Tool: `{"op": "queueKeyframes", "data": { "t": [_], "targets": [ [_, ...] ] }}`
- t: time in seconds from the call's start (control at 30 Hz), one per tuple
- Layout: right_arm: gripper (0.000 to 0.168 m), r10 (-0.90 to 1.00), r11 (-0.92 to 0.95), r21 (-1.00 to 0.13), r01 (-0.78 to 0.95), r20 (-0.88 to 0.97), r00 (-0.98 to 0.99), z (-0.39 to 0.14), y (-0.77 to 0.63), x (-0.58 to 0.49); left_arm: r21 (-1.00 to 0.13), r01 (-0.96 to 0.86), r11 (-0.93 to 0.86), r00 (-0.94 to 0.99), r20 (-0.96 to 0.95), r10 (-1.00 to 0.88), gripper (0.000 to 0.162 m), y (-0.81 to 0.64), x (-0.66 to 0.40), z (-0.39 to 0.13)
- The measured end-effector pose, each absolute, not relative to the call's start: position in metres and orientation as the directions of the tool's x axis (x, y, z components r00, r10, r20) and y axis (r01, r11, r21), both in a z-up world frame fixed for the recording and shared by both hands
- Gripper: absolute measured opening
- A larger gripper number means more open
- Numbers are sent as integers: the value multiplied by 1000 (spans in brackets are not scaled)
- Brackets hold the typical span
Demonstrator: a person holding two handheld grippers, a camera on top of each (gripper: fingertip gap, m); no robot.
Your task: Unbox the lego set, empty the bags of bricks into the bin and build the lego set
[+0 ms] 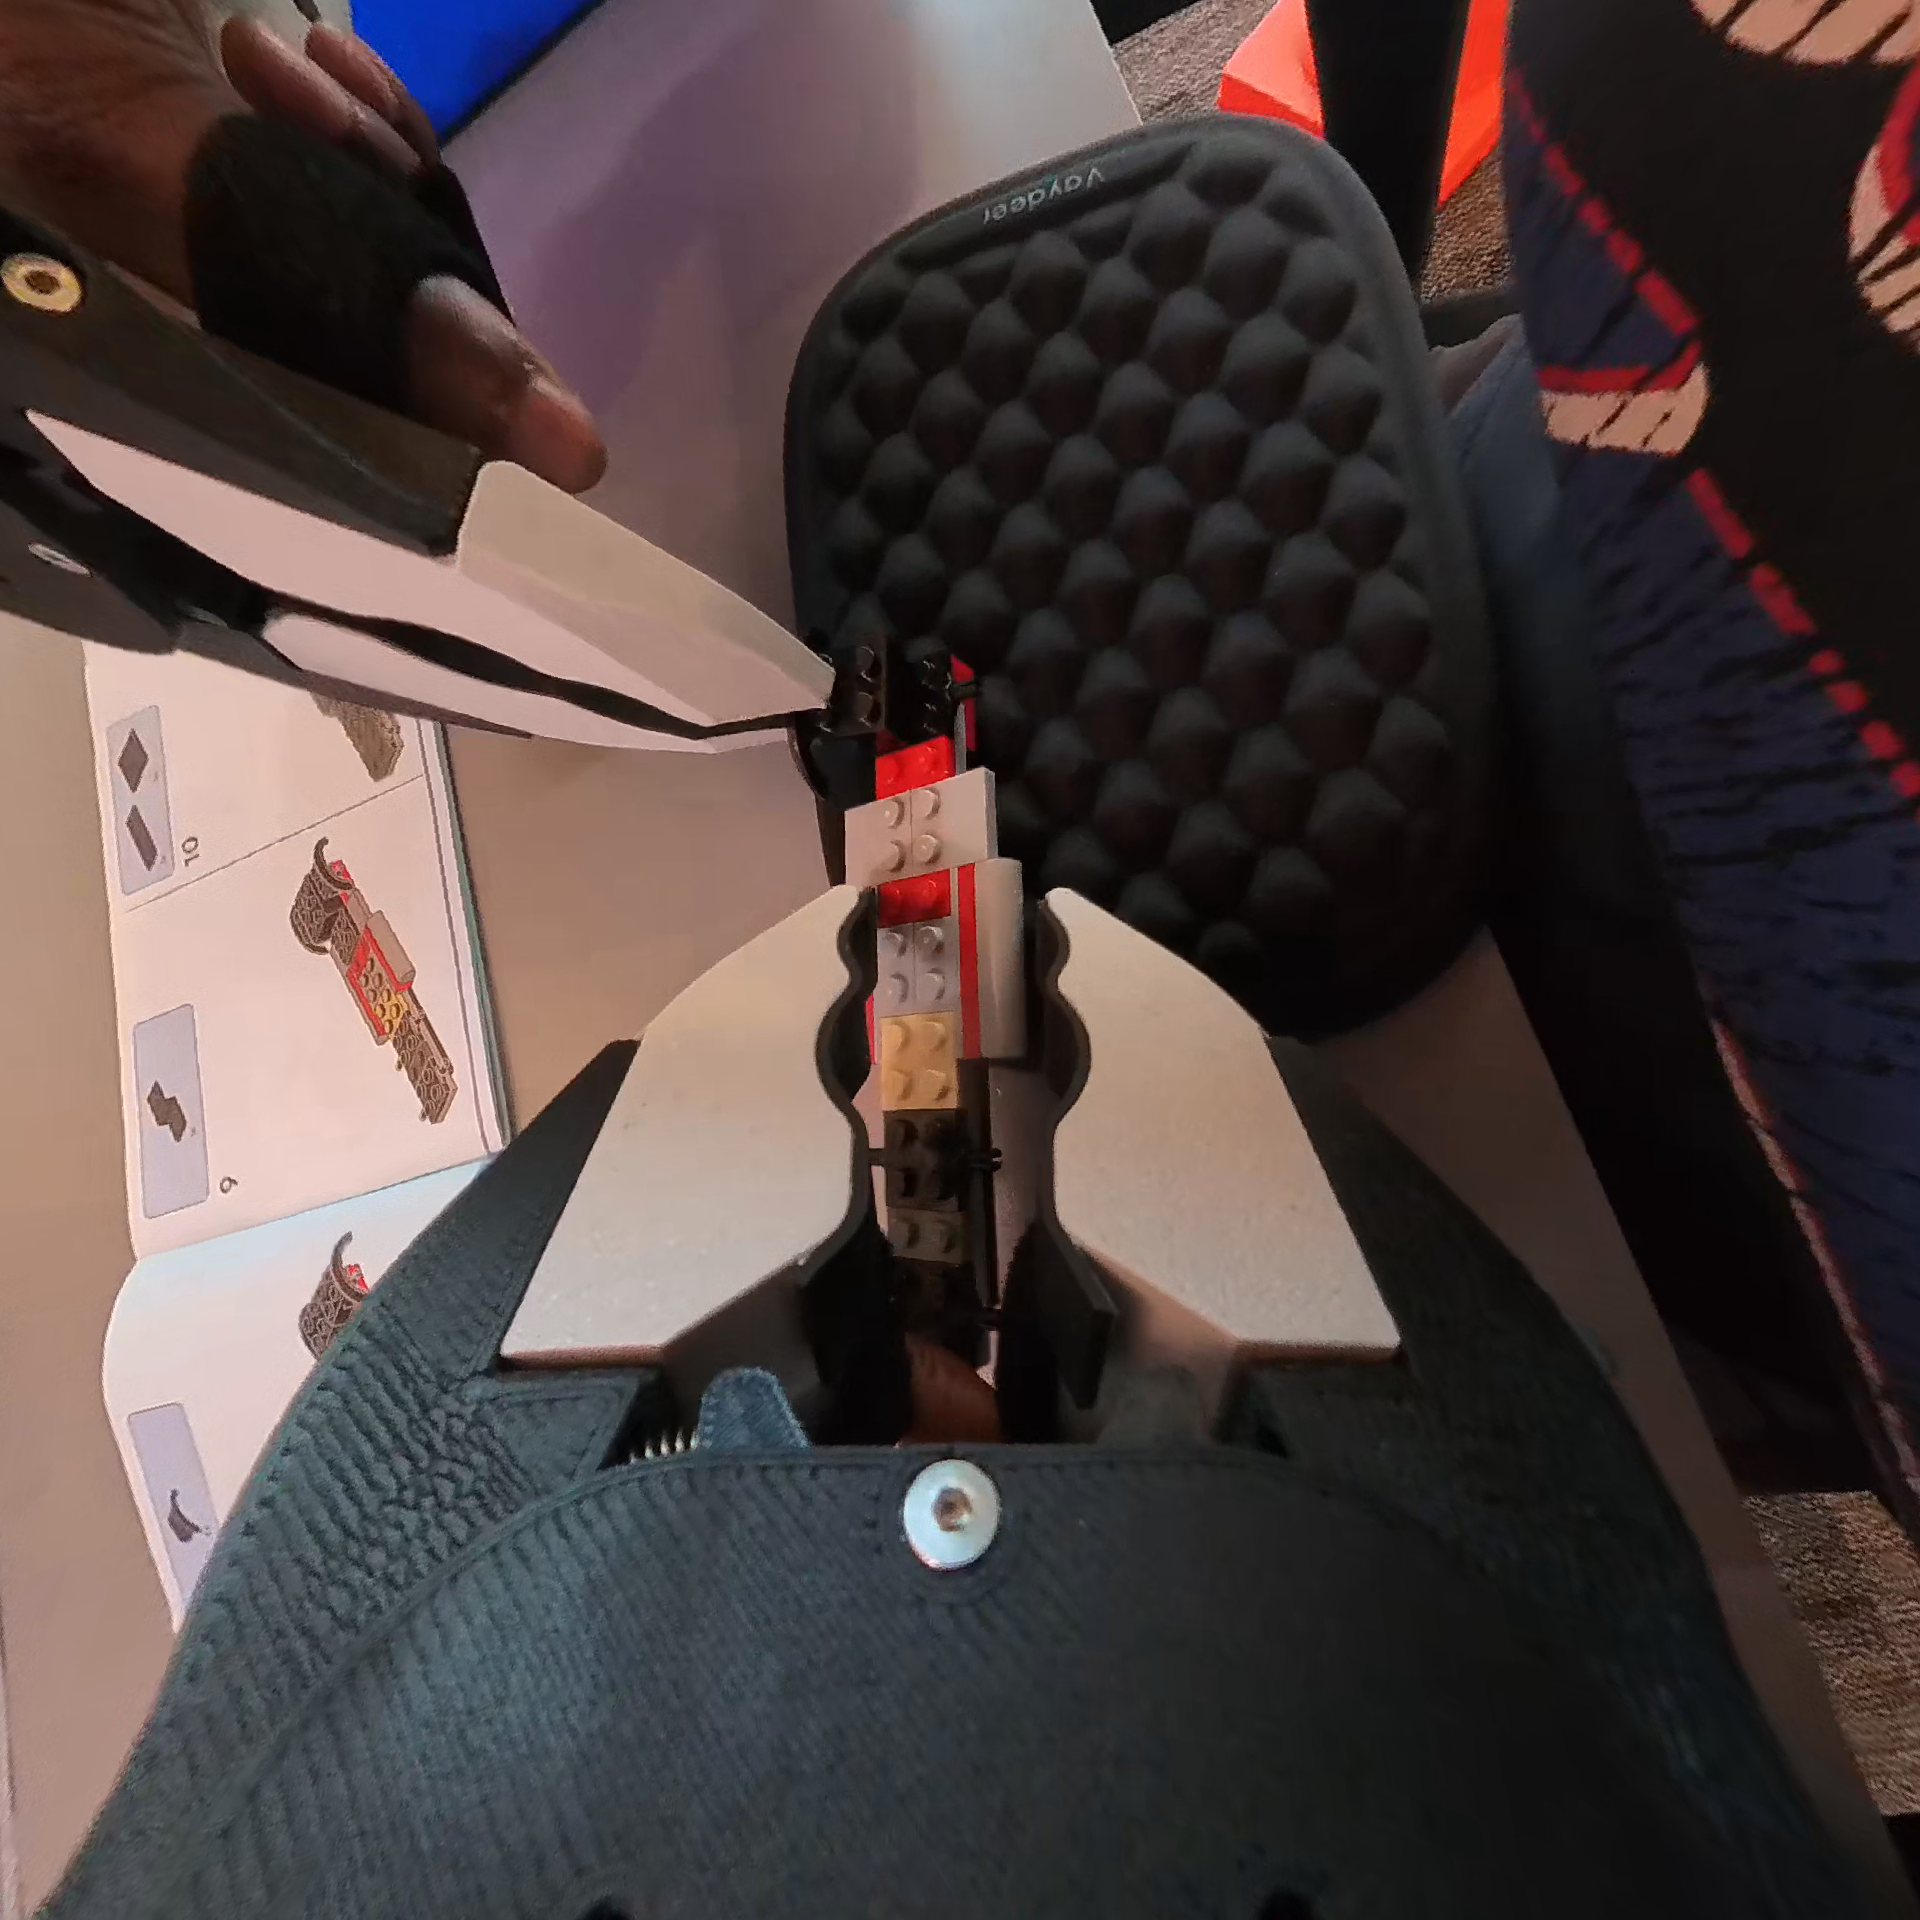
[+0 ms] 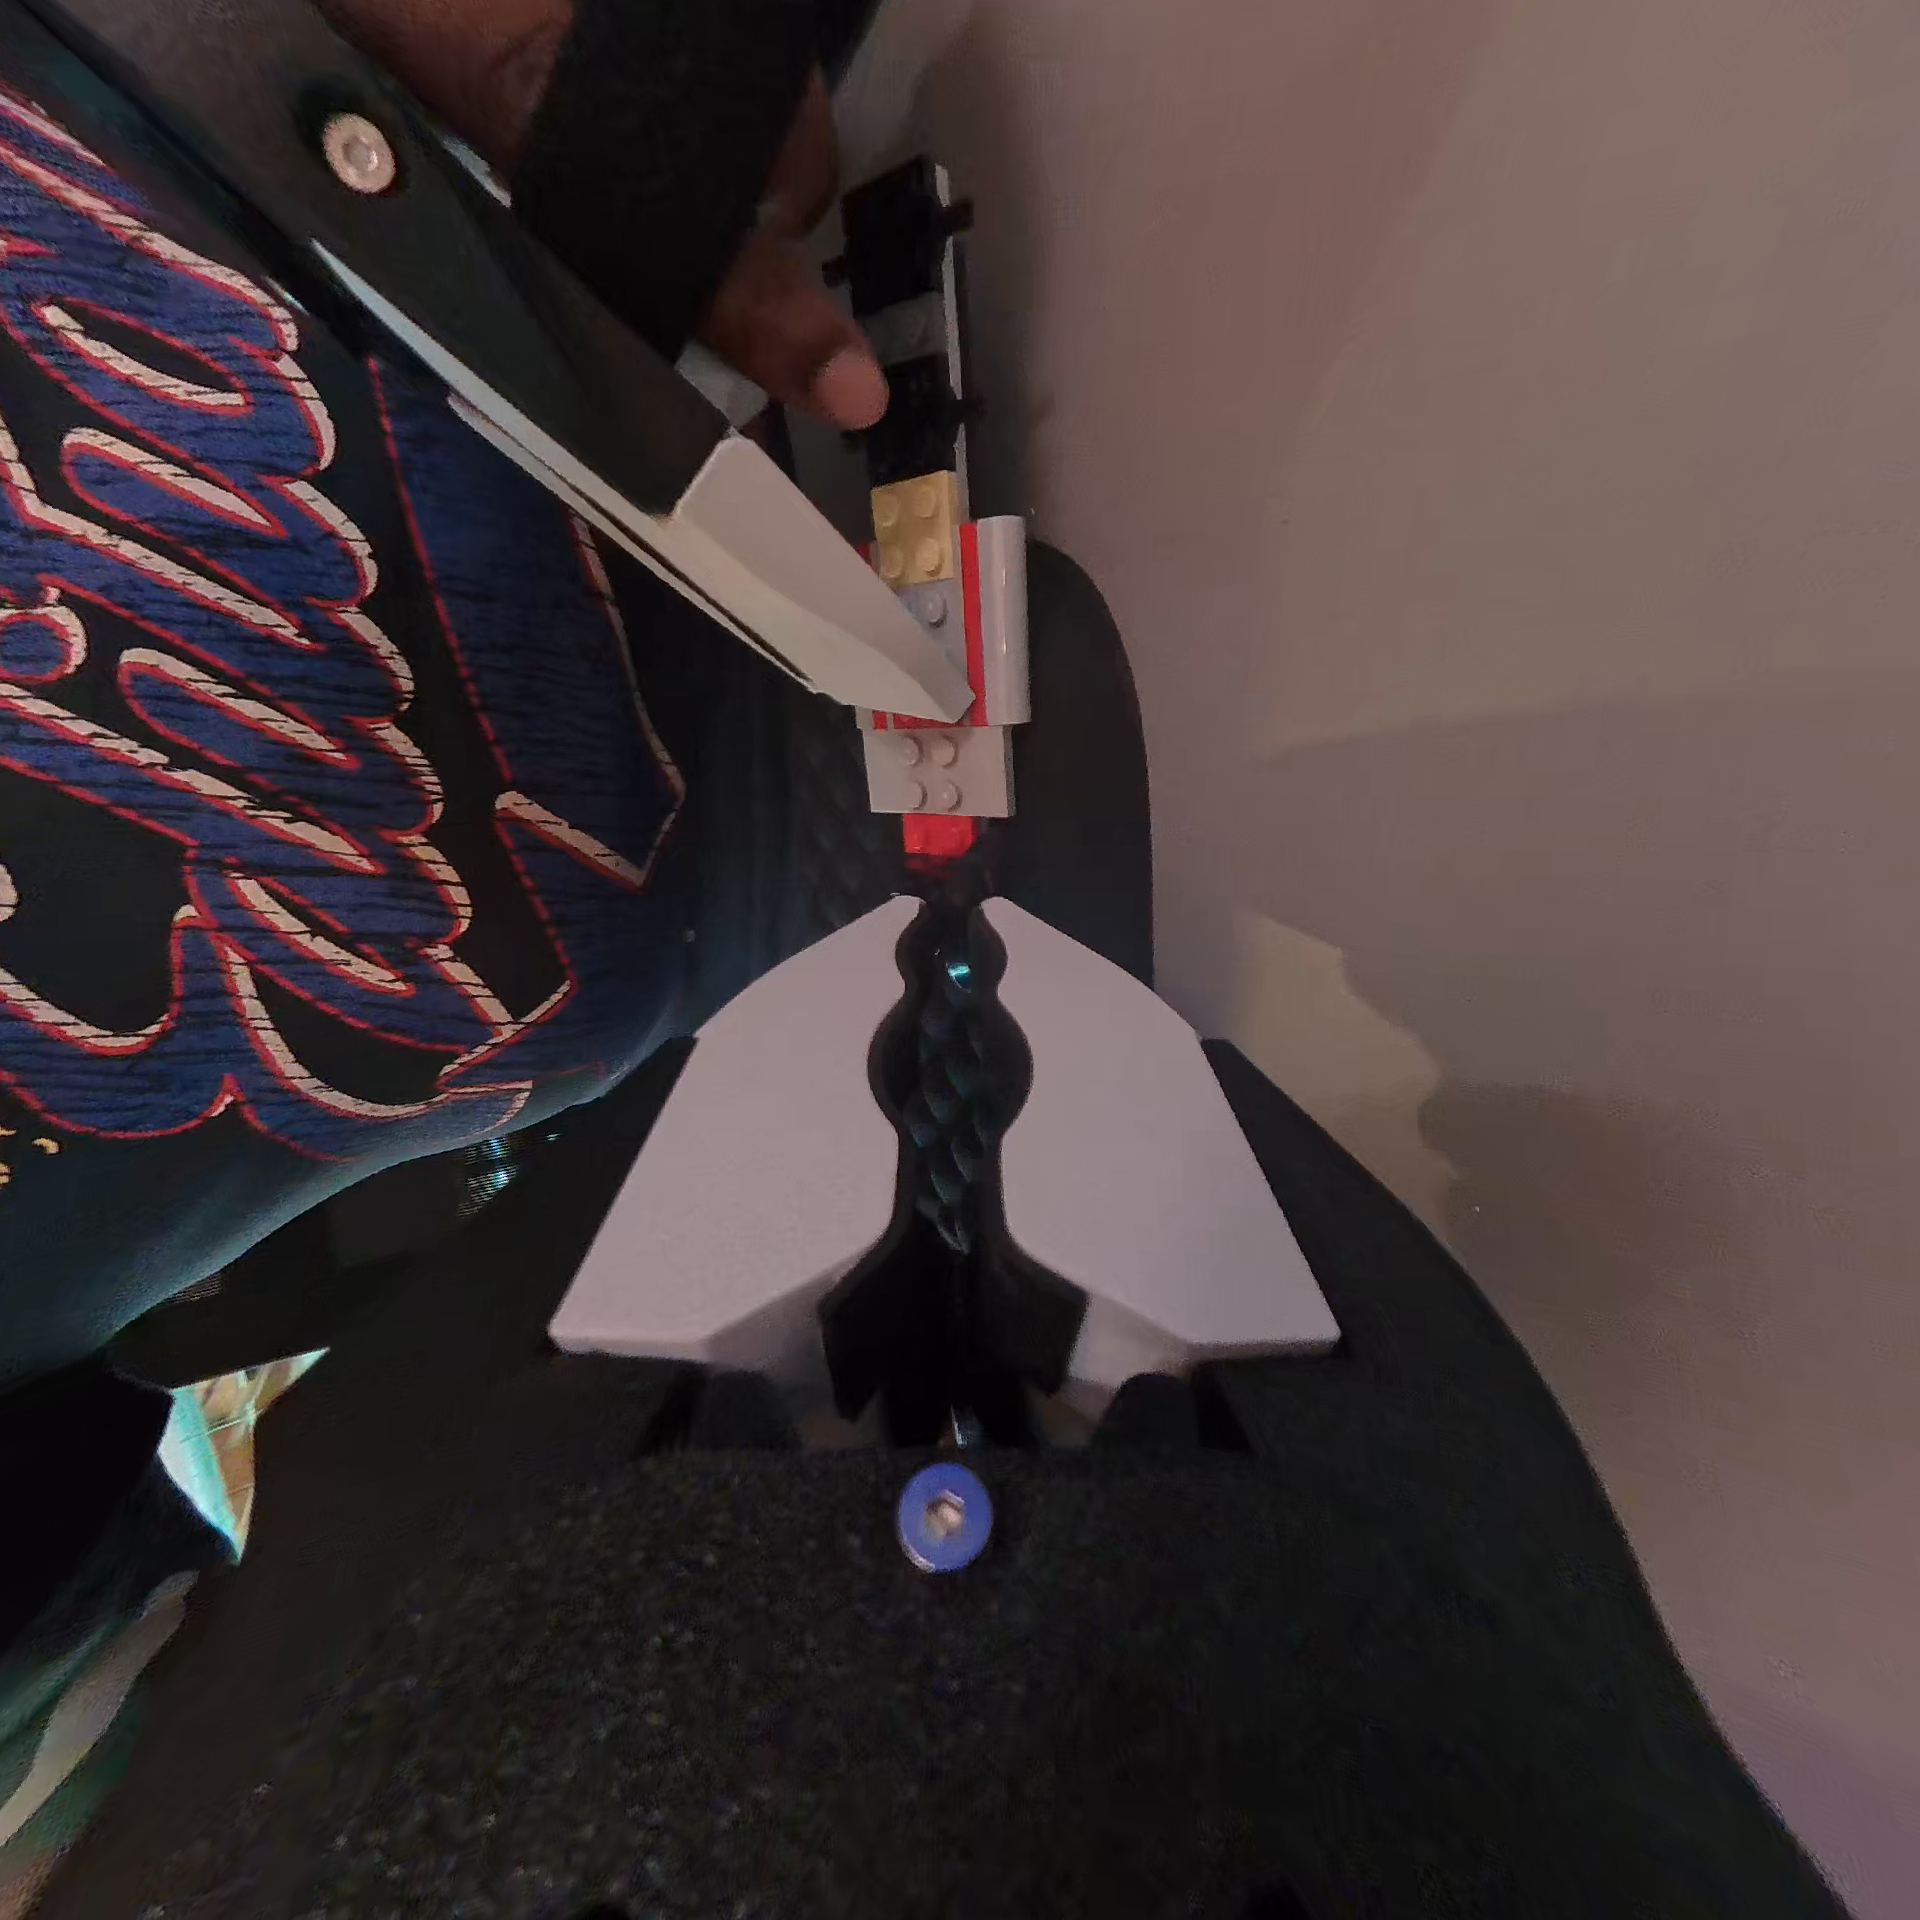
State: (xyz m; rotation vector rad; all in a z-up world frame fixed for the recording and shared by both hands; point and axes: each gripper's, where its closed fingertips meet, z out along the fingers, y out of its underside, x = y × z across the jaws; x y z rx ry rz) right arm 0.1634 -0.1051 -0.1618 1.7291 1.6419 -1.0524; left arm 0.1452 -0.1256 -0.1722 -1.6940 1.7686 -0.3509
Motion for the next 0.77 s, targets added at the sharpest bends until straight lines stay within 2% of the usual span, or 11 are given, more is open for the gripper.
{"op": "queueKeyframes", "data": {
  "t": [0.03,0.37,0.6,0.77],
  "targets": [
    [7,578,-123,-142,982,-814,-46,-162,-105,163,-602,-787,136,47,-277,-960,28,-125,145,-172],
    [9,631,-31,-132,991,-771,-83,-171,-100,165,-545,-797,261,-27,-399,-917,26,-125,146,-173],
    [8,655,16,-146,989,-746,-121,-169,-101,165,-545,-799,256,-18,-404,-915,26,-125,145,-172],
    [9,728,88,-172,981,-661,-181,-170,-101,164,-555,-791,257,-18,-399,-917,26,-125,145,-173]
  ]
}}
